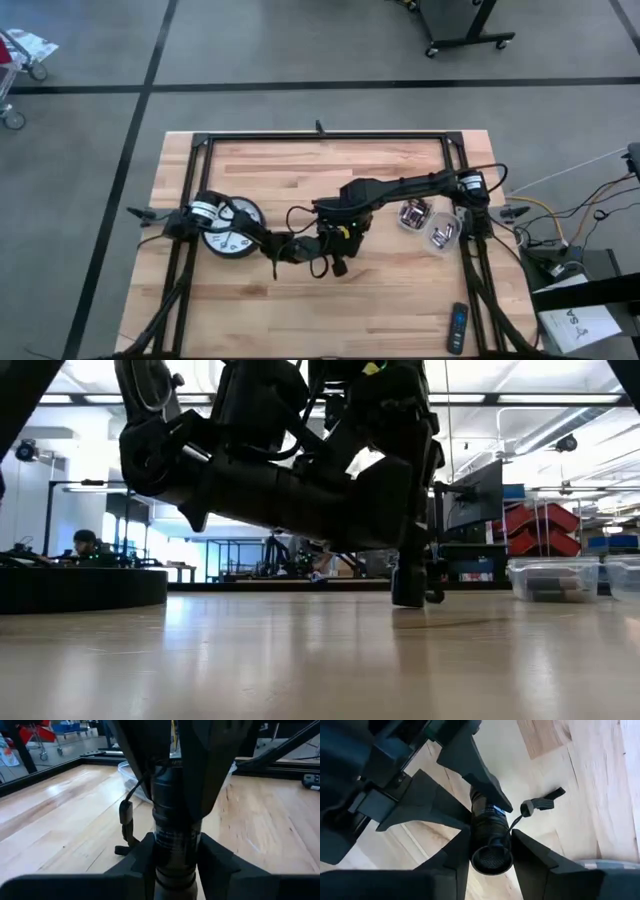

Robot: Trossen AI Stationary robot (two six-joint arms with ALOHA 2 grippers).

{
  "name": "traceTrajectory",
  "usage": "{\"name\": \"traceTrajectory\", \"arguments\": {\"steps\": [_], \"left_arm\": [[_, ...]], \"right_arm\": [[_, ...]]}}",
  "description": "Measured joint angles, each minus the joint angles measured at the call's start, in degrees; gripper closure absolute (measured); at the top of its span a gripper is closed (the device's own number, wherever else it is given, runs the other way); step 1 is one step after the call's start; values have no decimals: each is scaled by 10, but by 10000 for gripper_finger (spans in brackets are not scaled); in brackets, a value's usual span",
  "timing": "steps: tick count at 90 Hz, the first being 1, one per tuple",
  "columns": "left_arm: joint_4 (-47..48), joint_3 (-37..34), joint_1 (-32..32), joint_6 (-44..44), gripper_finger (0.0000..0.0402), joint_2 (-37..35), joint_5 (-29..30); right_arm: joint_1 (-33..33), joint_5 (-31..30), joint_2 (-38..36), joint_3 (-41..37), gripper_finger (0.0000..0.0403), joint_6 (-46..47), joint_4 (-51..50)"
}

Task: Insert battery
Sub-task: Open the black flashlight battery compartment

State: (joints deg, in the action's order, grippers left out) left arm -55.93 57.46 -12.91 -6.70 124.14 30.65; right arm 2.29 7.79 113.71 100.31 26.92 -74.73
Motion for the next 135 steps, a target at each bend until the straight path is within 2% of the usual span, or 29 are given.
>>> {"name": "traceTrajectory", "arguments": {"steps": [24, 49, 80, 135], "left_arm": [[2, -18, -4, 0, 313, -1, -1], [-4, -75, -6, -44, 313, -35, 3], [-20, -97, -6, -84, 310, -36, 4], [-19, -96, -11, -72, 306, -34, 1]], "right_arm": [[1, 4, -13, 0, 208, -25, 7], [2, 0, -26, 0, 179, -25, 9], [1, -3, -25, 0, 207, -23, 102], [-1, -34, -21, 1, 279, -15, 107]]}}
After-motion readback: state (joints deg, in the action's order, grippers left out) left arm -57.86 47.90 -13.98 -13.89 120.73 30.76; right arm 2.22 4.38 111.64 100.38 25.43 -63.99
